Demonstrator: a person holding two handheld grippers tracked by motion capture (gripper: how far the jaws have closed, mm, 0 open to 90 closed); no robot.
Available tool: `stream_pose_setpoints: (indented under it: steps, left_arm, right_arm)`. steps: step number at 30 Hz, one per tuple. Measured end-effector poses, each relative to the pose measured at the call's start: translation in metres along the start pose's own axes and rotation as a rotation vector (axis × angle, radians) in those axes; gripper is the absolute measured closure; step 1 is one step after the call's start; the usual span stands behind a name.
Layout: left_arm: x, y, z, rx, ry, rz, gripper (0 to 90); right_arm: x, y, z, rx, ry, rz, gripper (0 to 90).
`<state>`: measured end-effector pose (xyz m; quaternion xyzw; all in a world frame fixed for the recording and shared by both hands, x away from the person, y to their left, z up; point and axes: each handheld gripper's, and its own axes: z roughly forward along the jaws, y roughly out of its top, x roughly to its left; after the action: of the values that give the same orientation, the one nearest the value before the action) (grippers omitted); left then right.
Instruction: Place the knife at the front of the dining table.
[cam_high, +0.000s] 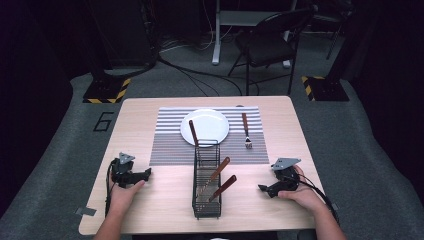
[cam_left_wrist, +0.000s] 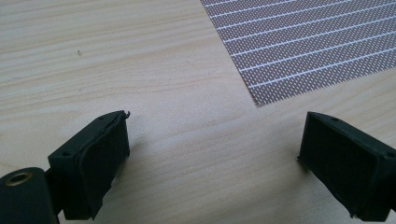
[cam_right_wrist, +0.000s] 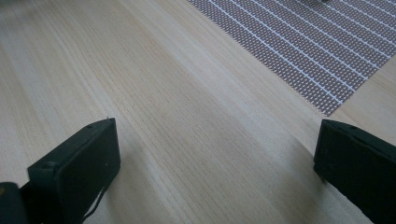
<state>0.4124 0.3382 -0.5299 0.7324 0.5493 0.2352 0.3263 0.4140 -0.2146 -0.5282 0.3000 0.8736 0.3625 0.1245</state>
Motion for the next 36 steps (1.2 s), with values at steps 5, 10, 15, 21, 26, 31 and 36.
stream_pose_setpoints:
  steps: [5, 10, 15, 21, 26, 31, 36]
  left_arm:
    - [0.0, 0.0, 0.0, -0.001, -0.001, 0.001, 8.5]
    - [-0.001, 0.0, 0.0, -0.01, 0.005, -0.002, 11.7]
    - [-0.001, -0.002, -0.003, -0.02, -0.013, -0.002, 15.3]
    - [0.0, 0.003, -0.004, -0.007, -0.01, -0.04, 23.9]
    - [-0.005, 0.004, -0.01, 0.012, -0.019, -0.045, 34.7]
    - [-0.015, 0.013, -0.023, -0.015, -0.028, -0.043, 36.1]
    - [-0.034, 0.026, -0.04, -0.053, -0.068, 0.017, 39.3]
  right_arm:
    - [0.0, 0.0, 0.0, 0.0, -0.003, 0.003, 0.0]
    - [0.0, 0.0, 0.0, -0.002, -0.005, 0.0, 0.0]
    - [-0.001, 0.001, 0.001, -0.002, -0.006, 0.006, 0.0]
    - [0.0, 0.001, 0.001, -0.002, -0.015, 0.012, 0.0]
    - [0.0, 0.0, 0.0, -0.003, -0.019, 0.016, 0.0]
    - [0.001, -0.001, -0.001, -0.002, -0.024, 0.024, 0.0]
    - [0.002, -0.001, -0.001, 0.001, -0.029, 0.026, 0.0]
